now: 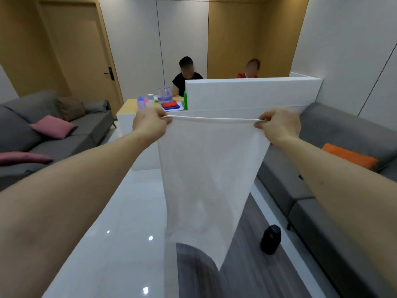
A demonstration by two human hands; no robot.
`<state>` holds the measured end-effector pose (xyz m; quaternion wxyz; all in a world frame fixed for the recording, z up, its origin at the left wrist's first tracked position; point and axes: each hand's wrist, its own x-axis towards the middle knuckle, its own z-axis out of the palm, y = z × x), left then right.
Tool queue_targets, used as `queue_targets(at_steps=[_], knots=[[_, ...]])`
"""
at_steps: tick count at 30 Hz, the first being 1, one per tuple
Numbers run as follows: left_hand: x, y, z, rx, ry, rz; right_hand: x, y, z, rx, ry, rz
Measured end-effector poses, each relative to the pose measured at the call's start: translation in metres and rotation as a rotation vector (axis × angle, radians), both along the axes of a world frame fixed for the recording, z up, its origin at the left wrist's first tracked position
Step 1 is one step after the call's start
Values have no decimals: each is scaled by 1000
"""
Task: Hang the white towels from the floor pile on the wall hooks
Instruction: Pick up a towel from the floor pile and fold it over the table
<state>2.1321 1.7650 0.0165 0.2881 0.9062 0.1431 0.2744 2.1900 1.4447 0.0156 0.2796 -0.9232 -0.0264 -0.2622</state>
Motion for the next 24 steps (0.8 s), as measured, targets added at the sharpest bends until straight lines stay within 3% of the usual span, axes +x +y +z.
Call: queue_targets(at_steps=[7, 14, 24], knots=[[-49, -47, -18, 33, -28, 93, -23, -48, -28, 125, -52, 188], [-143, -108, -73, -24, 79, 113, -92, -106, -93, 148, 80, 301], [-280, -164, -194, -182, 343, 74, -232, -173, -201, 68, 290, 225]])
